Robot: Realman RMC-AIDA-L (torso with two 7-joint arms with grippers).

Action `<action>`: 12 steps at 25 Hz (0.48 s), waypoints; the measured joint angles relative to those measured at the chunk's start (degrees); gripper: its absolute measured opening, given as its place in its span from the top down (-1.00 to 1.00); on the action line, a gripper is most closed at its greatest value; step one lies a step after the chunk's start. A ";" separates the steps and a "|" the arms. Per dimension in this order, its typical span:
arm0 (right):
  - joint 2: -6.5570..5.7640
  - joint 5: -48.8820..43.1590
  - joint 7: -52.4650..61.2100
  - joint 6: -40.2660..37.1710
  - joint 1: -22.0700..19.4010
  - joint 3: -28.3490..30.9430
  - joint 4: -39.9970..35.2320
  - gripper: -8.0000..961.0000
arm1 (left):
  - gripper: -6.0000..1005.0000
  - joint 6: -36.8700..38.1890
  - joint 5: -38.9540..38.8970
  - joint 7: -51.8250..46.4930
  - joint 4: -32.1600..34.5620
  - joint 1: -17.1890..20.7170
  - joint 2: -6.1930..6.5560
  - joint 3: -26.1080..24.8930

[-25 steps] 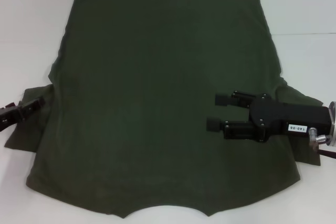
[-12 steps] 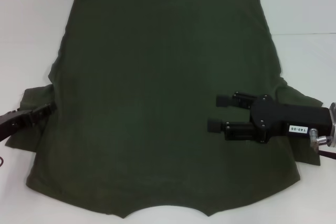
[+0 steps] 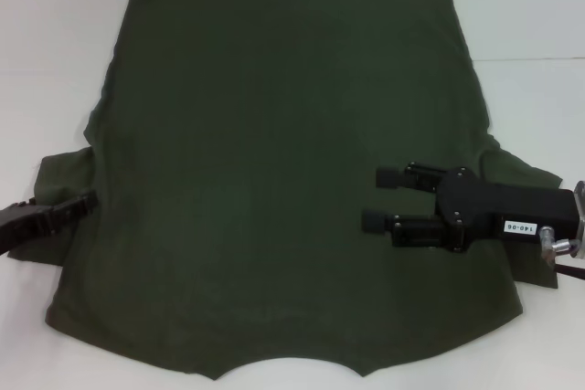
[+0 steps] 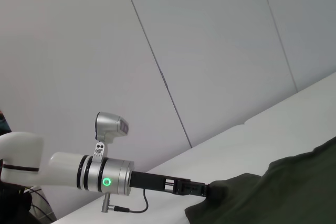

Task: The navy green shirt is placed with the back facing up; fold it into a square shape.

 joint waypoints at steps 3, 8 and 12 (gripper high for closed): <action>0.03 0.00 -0.01 -0.06 0.09 -0.09 0.00 -0.88 | -0.88 0.43 0.19 -0.02 0.63 0.30 0.01 0.21; 0.05 0.00 0.00 -0.15 0.02 -0.15 0.00 -0.87 | -0.89 2.00 2.26 -0.90 2.06 0.55 0.25 0.26; 0.05 0.00 0.01 -0.15 -0.05 -0.15 0.03 -0.87 | -0.89 2.01 3.83 -1.33 2.78 0.45 0.29 0.29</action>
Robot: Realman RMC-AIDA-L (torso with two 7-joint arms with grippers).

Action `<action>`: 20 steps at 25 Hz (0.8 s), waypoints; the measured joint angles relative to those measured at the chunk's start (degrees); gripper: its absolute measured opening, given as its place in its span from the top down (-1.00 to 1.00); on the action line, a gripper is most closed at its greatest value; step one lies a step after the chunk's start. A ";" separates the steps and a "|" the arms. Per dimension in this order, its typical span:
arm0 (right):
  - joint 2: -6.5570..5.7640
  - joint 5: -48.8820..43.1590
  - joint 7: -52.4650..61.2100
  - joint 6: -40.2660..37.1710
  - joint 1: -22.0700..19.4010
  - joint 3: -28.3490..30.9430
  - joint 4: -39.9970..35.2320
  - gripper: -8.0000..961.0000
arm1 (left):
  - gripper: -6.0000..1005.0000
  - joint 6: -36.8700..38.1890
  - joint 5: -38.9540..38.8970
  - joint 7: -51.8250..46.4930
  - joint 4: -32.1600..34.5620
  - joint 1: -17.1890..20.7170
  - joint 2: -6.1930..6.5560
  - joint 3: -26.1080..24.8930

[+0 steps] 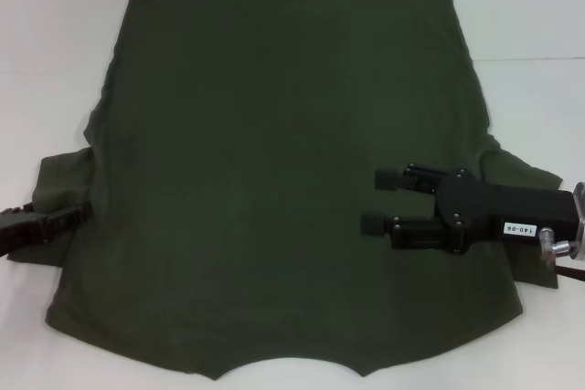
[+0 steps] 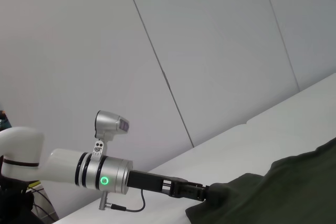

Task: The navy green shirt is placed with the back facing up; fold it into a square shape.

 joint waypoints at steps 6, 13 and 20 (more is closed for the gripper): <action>0.02 0.00 0.00 0.00 0.02 0.00 0.10 -0.87 | -0.88 -0.11 0.76 -0.06 0.14 -0.33 0.11 0.00; 0.09 0.00 0.00 0.03 0.12 0.22 0.21 -0.87 | -0.88 -0.04 0.82 -0.09 0.84 -0.46 0.20 -0.02; 0.09 0.32 -0.02 -0.02 0.26 0.35 0.23 -0.87 | -0.54 -0.37 1.70 -0.16 2.25 -0.40 0.15 0.04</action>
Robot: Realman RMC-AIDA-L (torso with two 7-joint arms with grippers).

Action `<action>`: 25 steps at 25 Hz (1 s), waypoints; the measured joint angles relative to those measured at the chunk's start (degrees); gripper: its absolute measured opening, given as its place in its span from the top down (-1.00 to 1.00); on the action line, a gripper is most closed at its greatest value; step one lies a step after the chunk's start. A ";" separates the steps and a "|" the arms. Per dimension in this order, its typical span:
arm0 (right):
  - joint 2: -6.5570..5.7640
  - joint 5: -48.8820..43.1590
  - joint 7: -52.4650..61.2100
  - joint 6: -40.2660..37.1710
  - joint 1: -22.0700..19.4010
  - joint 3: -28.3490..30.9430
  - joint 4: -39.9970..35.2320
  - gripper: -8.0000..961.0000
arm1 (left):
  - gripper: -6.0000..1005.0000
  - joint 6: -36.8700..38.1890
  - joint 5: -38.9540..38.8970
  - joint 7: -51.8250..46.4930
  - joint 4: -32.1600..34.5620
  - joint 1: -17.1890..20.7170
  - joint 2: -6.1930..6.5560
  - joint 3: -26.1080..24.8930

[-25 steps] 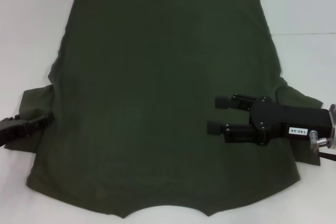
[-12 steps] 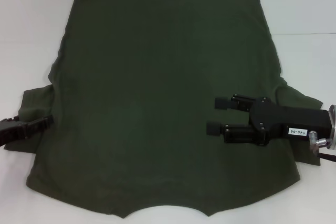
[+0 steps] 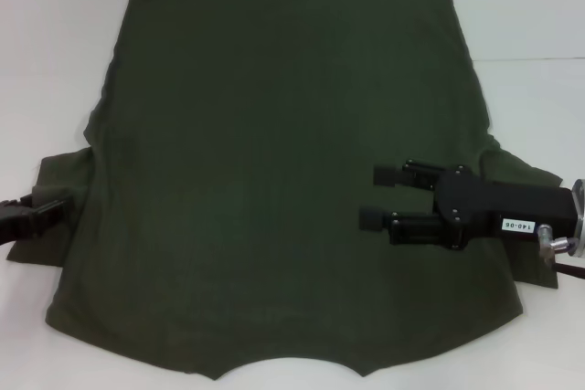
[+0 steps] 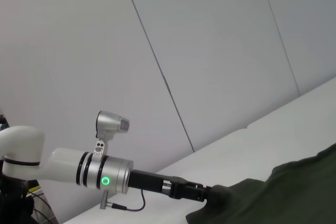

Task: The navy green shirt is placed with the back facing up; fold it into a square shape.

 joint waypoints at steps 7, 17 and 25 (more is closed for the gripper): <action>0.00 0.45 -0.14 -0.04 0.05 -0.02 0.00 -0.86 | -0.24 -1.03 0.74 -0.17 0.10 -0.38 -0.18 0.75; 0.00 1.09 -0.30 -0.05 -0.11 -0.03 0.00 -0.86 | 0.62 -2.29 0.73 -0.71 0.09 -0.85 -0.15 1.58; 0.00 1.09 -0.40 0.17 0.00 0.04 0.00 -0.86 | 0.99 -2.29 0.69 -0.72 0.09 -0.96 0.05 1.54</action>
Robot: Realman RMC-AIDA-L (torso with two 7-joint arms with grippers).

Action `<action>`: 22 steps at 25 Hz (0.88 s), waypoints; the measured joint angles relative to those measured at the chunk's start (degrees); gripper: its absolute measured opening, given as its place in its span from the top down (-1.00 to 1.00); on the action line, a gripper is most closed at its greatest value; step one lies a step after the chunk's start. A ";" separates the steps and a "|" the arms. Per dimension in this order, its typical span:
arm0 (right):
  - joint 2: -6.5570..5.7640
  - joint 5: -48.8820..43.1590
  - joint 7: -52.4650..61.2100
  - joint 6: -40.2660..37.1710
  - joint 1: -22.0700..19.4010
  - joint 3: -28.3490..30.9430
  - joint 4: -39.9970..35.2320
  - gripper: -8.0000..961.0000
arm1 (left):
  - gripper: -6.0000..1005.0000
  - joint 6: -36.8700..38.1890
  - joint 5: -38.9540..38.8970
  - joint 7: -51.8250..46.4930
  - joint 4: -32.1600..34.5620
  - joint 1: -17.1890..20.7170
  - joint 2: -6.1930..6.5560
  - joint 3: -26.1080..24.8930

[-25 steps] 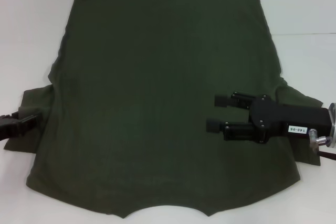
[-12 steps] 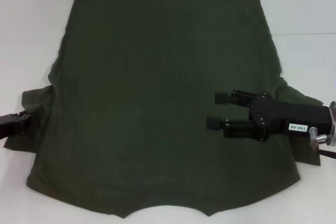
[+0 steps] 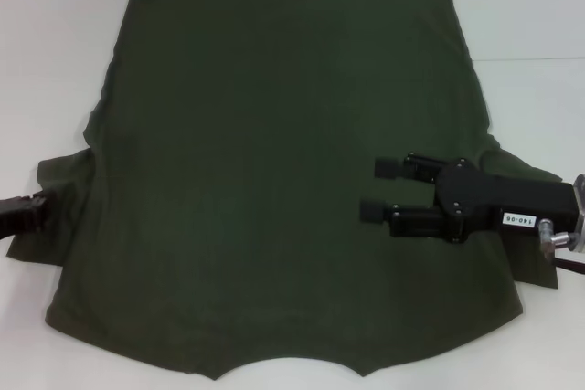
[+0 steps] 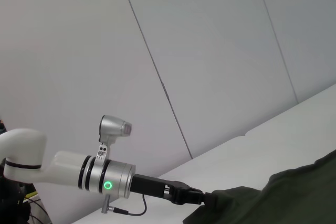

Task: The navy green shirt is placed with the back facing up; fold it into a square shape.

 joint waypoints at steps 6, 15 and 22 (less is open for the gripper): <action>0.00 1.14 -0.09 0.28 0.00 -0.01 0.50 -0.86 | 0.99 -1.71 0.00 -0.32 1.11 0.22 0.21 -0.20; 0.00 1.67 -0.43 0.80 -0.06 0.01 2.11 -0.85 | 0.99 -4.18 1.52 -1.55 3.02 -0.20 0.87 -0.24; 0.09 2.15 -0.70 0.85 0.06 0.05 2.86 -0.85 | 0.99 -6.33 1.56 -1.57 4.33 -1.18 1.40 -0.13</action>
